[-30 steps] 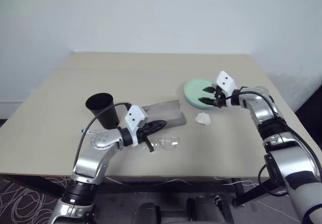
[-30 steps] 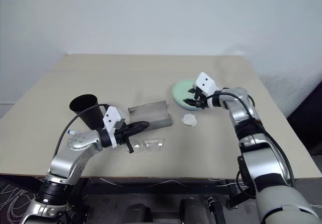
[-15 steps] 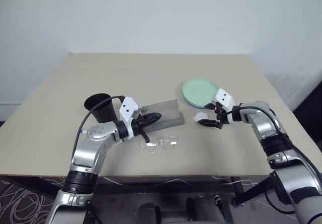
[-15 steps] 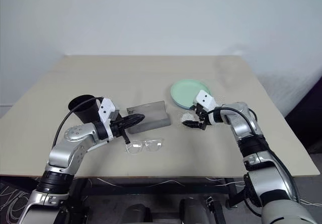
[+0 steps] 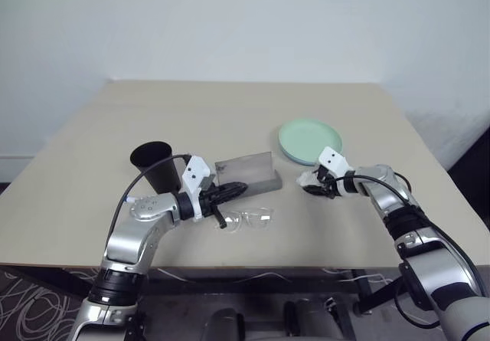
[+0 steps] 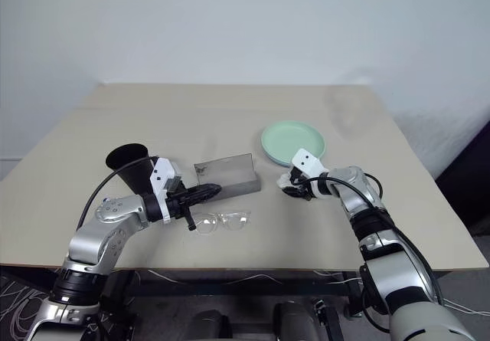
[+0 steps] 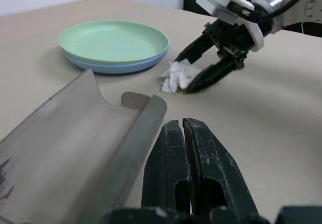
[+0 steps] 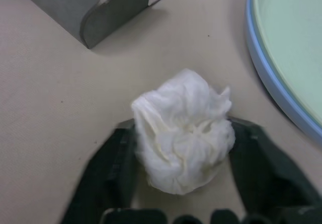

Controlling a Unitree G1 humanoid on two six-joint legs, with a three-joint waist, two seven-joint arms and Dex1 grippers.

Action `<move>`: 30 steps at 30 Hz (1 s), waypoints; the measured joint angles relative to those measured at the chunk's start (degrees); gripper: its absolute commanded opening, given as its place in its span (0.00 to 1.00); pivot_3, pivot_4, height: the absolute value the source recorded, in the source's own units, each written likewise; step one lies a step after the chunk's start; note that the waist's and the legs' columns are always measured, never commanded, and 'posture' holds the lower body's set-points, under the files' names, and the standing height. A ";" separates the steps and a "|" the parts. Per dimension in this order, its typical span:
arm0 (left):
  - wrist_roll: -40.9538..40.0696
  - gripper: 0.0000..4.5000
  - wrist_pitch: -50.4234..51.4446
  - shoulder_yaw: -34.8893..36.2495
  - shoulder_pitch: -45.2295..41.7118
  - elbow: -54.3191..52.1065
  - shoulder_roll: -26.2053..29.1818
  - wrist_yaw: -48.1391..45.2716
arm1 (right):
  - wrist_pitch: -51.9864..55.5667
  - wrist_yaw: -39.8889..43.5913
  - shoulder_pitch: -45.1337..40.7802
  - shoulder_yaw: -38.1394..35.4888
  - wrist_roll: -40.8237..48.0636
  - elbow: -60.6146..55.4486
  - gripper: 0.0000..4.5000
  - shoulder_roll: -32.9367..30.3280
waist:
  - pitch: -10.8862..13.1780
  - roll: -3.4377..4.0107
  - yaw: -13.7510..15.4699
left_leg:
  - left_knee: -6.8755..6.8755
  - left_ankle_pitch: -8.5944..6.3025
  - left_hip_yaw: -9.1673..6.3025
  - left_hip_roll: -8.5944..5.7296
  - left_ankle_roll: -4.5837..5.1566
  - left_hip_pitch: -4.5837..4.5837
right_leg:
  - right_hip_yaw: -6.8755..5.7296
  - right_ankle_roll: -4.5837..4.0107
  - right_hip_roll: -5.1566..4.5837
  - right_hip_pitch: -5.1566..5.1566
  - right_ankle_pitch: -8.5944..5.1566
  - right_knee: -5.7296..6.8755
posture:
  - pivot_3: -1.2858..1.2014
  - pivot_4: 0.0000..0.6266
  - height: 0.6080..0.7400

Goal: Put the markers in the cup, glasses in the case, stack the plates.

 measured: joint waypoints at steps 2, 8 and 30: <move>0.08 0.00 0.02 -0.04 0.00 0.00 0.02 0.05 | 0.04 0.19 0.00 -0.05 0.06 -0.36 0.20 0.00 | 0.00 0.00 0.00 | 0.02 0.00 0.00 0.00 0.00 0.00 | 0.01 0.00 0.00 0.00 0.00 0.02 | 0.52 0.00 1.00; 0.20 0.00 0.07 -0.08 0.59 -0.01 0.06 0.51 | -0.21 1.17 0.01 -0.62 0.68 -3.79 0.01 -0.06 | 0.00 0.00 0.00 | 0.05 0.00 -0.01 0.00 0.00 0.00 | 0.03 0.00 0.01 -0.01 0.00 0.06 | 0.52 0.00 1.00; 0.10 0.00 0.97 -0.17 2.54 -3.49 -0.25 3.80 | -14.27 -23.82 -22.01 -8.61 -1.69 32.26 0.72 9.04 | 0.00 0.00 -0.33 | 0.06 0.01 0.01 -0.02 0.02 0.06 | 1.06 -0.01 0.59 -0.08 0.00 0.34 | 0.52 0.00 1.00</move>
